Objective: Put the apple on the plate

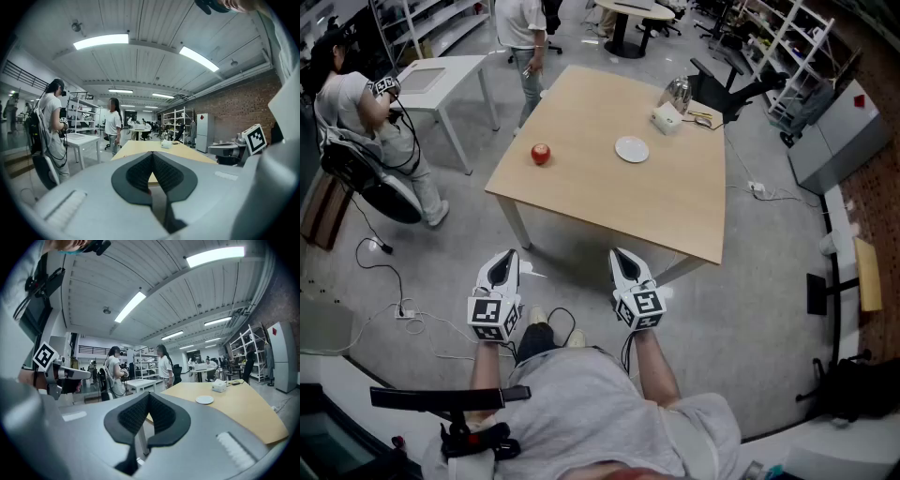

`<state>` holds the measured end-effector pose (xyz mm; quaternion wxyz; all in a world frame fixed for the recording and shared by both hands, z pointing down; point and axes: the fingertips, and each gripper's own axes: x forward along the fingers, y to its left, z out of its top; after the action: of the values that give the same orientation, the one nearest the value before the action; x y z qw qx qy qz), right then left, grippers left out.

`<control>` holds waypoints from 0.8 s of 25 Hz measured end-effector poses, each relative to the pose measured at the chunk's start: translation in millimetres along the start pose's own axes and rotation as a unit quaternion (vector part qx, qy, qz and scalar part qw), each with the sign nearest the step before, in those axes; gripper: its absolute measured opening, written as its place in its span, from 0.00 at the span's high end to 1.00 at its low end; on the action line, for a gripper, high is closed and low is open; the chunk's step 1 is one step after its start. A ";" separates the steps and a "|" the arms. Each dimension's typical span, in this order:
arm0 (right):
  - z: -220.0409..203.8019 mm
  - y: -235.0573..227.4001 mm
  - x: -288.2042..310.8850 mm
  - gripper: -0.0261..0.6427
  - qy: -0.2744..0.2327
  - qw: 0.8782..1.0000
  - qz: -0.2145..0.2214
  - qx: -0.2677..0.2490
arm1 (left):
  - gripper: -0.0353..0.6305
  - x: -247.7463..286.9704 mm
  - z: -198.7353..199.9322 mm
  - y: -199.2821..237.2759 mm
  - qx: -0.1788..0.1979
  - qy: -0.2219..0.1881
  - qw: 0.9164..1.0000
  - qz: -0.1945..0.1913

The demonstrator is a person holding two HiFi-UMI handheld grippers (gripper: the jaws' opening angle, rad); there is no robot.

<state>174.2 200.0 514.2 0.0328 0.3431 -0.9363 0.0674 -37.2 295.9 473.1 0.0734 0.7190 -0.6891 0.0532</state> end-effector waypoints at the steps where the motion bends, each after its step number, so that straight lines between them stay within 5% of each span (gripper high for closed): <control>1: -0.6 0.0 0.0 0.95 0.001 1.000 0.000 0.001 | 0.92 0.1 -0.4 0.5 0.000 0.000 1.000 0.000; 20: -3.3 -5.0 0.1 0.95 0.007 1.000 0.002 0.009 | 0.92 5.8 0.3 -2.3 0.000 0.005 1.000 0.002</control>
<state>177.5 196.7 517.9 0.0358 0.3409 -0.9361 0.0787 -34.7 290.2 473.8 0.0765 0.7172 -0.6903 0.0569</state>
